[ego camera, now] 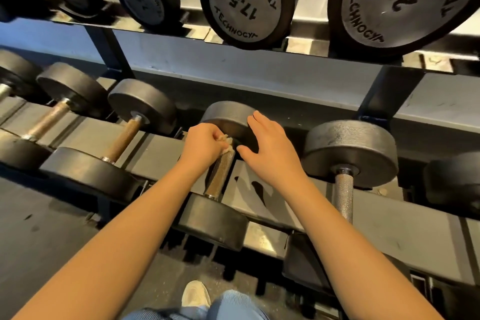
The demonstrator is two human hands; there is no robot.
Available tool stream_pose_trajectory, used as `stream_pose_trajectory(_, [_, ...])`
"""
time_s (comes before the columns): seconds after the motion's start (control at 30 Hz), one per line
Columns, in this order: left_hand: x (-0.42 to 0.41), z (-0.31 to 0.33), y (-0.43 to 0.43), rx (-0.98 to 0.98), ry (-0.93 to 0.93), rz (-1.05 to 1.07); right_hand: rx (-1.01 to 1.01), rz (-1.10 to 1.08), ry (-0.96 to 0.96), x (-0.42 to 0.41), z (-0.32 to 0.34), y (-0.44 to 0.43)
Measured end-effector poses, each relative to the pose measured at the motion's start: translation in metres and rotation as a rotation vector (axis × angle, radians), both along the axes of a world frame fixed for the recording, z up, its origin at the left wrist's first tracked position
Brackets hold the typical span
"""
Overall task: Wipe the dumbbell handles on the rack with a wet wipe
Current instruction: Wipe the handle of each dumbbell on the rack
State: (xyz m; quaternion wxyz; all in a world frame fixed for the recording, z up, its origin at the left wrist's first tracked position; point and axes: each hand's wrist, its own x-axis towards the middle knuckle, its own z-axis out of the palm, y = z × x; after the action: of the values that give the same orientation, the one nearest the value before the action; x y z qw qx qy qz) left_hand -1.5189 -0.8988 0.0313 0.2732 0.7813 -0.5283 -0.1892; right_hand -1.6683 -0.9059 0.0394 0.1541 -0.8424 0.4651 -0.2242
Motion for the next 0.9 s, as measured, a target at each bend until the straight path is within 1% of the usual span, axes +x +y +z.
stream_pose_trajectory(0.1, [0.001,0.001,0.002,0.065,-0.037,-0.026,0.018,-0.006,-0.009,-0.001,0.000,-0.001])
stream_pose_trajectory(0.23, [0.015,-0.003,0.021,0.287,-0.082,-0.092,0.002,-0.004,-0.015,0.002,-0.003,-0.004])
stream_pose_trajectory(0.33, [0.015,-0.004,0.025,0.332,-0.110,-0.097,-0.002,-0.003,-0.025,0.004,-0.005,-0.004])
stream_pose_trajectory(0.4, [0.009,-0.001,0.018,0.313,-0.131,-0.063,0.014,0.002,-0.019,0.003,-0.004,-0.003])
stream_pose_trajectory(0.53, [-0.002,0.001,0.005,0.084,-0.081,0.006,0.036,0.004,-0.003,0.001,0.000,-0.002])
stream_pose_trajectory(0.6, [-0.002,0.000,0.003,0.046,-0.056,0.009,0.045,0.001,-0.012,0.000,0.001,-0.001])
stream_pose_trajectory(0.67, [0.001,0.001,0.006,0.089,-0.046,-0.022,0.049,-0.002,-0.023,0.000,0.000,-0.001])
stream_pose_trajectory(0.83, [0.012,0.003,0.021,0.361,-0.090,-0.123,0.036,-0.007,-0.018,0.001,0.001,-0.001])
stream_pose_trajectory(0.9, [0.013,0.002,0.022,0.379,-0.115,-0.126,0.034,-0.012,-0.015,0.002,0.001,0.000])
